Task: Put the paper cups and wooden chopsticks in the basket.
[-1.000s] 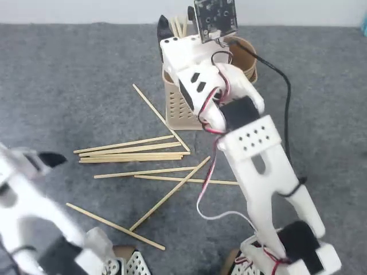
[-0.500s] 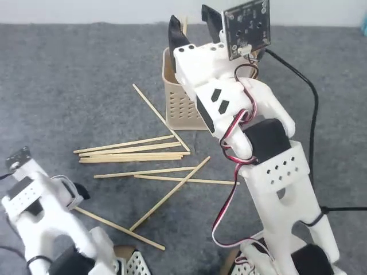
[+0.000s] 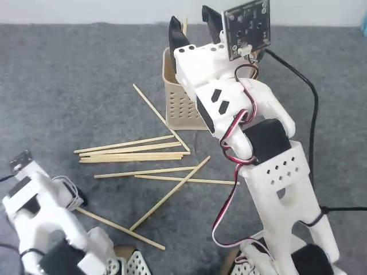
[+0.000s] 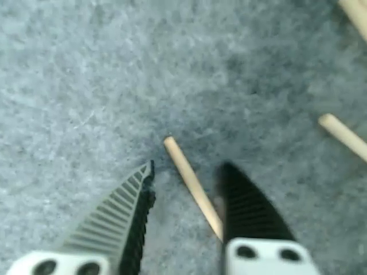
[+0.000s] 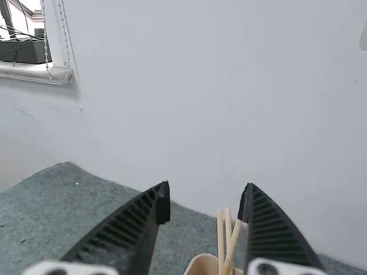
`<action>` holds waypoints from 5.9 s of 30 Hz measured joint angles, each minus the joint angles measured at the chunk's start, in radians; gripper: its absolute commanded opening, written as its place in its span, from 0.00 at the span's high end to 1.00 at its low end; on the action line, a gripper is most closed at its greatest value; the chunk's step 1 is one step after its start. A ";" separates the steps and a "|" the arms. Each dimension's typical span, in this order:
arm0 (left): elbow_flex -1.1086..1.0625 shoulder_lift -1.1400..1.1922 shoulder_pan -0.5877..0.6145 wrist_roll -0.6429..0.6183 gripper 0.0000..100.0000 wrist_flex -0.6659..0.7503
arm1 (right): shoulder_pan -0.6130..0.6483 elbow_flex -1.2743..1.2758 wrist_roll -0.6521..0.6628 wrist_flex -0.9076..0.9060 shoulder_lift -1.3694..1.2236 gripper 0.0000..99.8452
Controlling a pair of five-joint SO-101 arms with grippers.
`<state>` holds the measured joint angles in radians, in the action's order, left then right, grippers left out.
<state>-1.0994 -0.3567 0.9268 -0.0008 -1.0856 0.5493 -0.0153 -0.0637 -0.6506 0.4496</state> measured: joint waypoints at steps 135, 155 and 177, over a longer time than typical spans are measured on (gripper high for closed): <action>0.055 -0.152 0.080 0.334 0.99 -0.203 | 0.066 -0.002 0.000 -0.313 0.333 0.79; 0.494 -0.150 0.173 0.292 0.85 -0.279 | 0.282 0.112 0.002 -0.790 0.341 0.79; 1.099 0.377 0.575 0.153 0.81 -0.112 | 0.687 1.080 0.109 -0.209 0.338 0.79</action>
<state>-0.0008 0.0207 1.5021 0.1527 -1.1976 1.2367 1.0648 0.0453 -0.8592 0.7871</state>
